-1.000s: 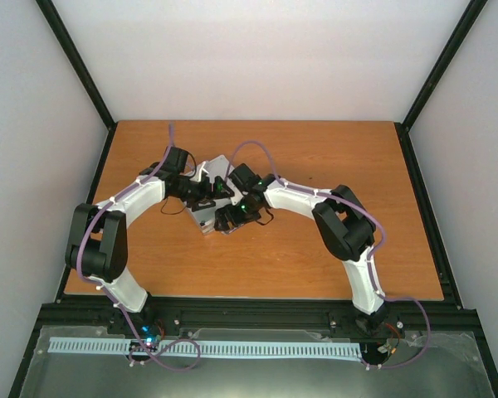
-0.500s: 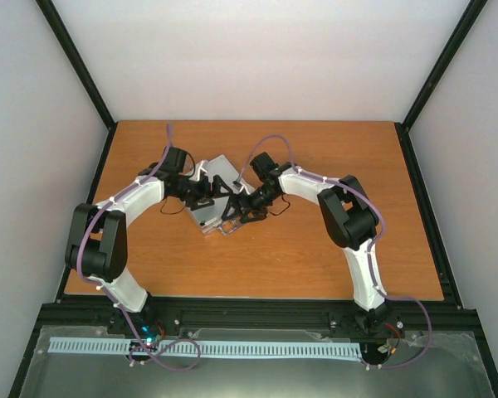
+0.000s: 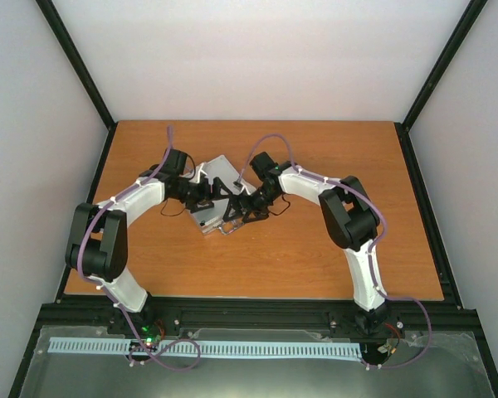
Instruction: Pack up texas hold em set
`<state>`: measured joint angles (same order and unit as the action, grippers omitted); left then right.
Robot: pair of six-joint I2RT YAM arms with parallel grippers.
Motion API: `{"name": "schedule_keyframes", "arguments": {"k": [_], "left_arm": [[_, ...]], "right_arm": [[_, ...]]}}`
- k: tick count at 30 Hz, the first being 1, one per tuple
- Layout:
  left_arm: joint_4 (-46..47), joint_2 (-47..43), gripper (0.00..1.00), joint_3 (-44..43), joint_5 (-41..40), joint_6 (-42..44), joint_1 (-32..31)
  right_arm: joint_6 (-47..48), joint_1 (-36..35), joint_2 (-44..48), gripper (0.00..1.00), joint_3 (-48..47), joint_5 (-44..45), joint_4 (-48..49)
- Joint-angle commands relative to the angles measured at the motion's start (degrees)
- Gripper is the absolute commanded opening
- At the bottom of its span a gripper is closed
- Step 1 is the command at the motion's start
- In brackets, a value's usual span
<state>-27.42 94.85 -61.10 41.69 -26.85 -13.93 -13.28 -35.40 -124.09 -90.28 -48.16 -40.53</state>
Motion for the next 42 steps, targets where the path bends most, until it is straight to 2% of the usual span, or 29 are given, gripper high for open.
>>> {"name": "schedule_keyframes", "arguments": {"k": [1, 8, 13, 24, 42], "left_arm": [[0.7, 0.6, 1.00, -1.7, -0.3, -1.1, -0.3], [-4.0, 0.5, 1.00, -10.6, -0.8, -0.6, 0.2], [-3.8, 4.6, 1.00, -14.0, -0.3, -1.3, 1.8], [1.1, 11.3, 1.00, -11.3, 2.1, -3.9, 4.3], [0.8, 11.9, 1.00, -9.8, 2.2, -3.9, 5.1]], "right_arm": [[0.3, -0.7, 2.0, 1.00, 1.3, 8.4, 1.5], [-0.5, -0.7, 5.9, 1.00, 4.7, 9.5, 4.0], [-0.6, -0.7, 6.8, 1.00, 5.0, 9.1, 4.5], [0.0, -1.6, 6.9, 1.00, 2.6, 6.9, 4.2], [1.1, -3.6, 0.1, 1.00, -1.9, 7.8, 2.0]]}}
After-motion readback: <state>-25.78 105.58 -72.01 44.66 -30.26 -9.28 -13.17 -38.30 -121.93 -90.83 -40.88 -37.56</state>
